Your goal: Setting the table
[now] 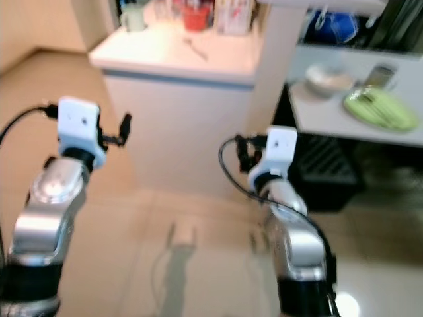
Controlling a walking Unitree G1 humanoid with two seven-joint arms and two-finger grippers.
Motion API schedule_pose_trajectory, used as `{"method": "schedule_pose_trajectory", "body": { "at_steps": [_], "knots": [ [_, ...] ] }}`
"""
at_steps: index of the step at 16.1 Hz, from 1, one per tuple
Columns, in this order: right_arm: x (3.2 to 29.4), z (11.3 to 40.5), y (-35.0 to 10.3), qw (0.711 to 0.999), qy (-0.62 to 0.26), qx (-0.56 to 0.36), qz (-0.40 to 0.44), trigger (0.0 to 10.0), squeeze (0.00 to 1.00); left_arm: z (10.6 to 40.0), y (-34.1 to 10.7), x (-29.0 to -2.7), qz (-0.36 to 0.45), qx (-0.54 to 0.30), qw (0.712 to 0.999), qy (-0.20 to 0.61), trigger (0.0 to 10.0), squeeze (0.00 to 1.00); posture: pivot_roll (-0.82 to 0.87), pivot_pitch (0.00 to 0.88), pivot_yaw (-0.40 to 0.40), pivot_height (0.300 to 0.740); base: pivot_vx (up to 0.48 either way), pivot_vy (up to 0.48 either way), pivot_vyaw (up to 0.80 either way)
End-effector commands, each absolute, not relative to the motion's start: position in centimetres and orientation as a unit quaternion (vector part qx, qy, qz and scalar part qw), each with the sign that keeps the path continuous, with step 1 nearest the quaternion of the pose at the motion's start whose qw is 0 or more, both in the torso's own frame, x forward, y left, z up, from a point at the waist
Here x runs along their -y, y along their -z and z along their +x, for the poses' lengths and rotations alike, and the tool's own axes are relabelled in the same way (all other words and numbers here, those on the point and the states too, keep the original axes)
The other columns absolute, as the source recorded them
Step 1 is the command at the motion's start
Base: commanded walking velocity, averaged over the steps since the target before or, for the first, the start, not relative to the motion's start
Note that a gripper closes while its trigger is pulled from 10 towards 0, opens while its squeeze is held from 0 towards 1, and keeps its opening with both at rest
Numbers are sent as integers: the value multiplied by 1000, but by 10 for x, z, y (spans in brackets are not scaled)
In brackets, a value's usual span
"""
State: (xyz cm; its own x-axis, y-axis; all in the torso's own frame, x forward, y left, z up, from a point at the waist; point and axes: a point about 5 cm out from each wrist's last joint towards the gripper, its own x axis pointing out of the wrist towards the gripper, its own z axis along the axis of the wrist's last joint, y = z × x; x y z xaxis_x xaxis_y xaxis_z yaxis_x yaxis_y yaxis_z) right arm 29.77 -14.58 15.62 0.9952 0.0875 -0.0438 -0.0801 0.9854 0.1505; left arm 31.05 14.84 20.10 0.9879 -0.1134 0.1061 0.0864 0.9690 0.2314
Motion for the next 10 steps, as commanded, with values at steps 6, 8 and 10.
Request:
{"method": "schedule_pose_trajectory", "body": {
  "at_steps": [6, 8, 10],
  "knots": [
    [149, 299, -164, 997, -19, -16, 75, 10000, 0, 309, -214, -145, 110, 92, 988, 55, 10000, 0, -15, 0, -19, 740, 0, 0, 0],
    [145, 302, -170, 997, -28, -7, 77, 10000, 0, 313, -216, -146, 105, 96, 988, 57, 10000, 0, -22, 0, -18, 740, 313, 0, 0],
    [145, 302, -172, 997, -30, -4, 76, 10000, 0, 313, -217, -146, 103, 97, 988, 58, 10000, 0, -22, 0, -20, 740, 358, 0, 0]
  ]
}}
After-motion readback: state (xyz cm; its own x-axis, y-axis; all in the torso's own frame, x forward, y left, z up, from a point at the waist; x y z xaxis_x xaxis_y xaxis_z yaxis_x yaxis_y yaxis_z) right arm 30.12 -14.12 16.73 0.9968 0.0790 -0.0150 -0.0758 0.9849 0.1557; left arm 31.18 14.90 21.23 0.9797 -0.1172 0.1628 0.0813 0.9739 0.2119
